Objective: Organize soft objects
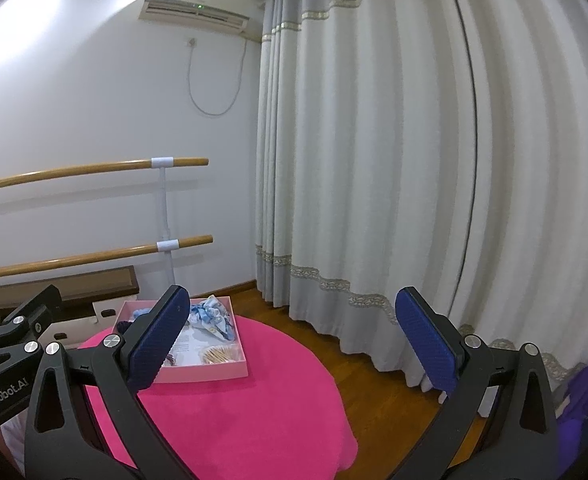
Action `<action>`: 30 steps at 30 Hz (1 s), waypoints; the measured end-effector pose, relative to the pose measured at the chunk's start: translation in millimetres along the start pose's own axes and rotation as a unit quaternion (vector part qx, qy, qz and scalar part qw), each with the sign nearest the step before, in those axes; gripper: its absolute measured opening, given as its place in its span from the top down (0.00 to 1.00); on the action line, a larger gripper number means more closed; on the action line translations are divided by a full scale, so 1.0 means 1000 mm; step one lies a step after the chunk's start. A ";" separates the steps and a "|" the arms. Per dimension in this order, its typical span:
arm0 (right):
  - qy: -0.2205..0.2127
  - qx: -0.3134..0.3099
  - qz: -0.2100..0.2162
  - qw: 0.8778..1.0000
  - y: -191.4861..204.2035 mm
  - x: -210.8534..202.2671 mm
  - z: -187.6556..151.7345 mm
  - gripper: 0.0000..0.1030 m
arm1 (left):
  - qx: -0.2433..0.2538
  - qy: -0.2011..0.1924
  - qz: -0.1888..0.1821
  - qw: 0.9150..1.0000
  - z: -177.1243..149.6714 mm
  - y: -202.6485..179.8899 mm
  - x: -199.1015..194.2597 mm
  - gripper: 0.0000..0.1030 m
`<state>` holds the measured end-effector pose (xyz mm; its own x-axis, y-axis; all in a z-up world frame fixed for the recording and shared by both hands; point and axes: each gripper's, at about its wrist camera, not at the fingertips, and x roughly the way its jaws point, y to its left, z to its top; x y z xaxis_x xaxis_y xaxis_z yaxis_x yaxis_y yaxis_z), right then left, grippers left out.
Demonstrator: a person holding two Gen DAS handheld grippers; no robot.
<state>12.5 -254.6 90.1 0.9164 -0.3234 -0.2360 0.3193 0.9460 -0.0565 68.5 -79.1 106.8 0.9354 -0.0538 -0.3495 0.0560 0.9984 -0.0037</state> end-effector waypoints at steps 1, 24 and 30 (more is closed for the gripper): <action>0.000 0.001 0.000 1.000 0.000 -0.001 0.000 0.00 | -0.002 -0.001 0.000 1.000 -0.001 0.000 0.002 0.00; -0.015 -0.014 -0.006 1.000 0.011 -0.012 -0.001 0.00 | -0.016 -0.013 -0.009 1.000 -0.012 0.011 0.004 0.00; -0.016 -0.018 -0.012 1.000 0.014 -0.012 -0.002 0.00 | -0.015 -0.010 -0.005 1.000 -0.013 0.010 0.003 0.00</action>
<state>5.7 -237.2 89.8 0.9160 -0.3458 -0.2033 0.3326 0.9381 -0.0970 67.0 -69.2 93.6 0.9419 -0.0638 -0.3298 0.0550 0.9978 -0.0359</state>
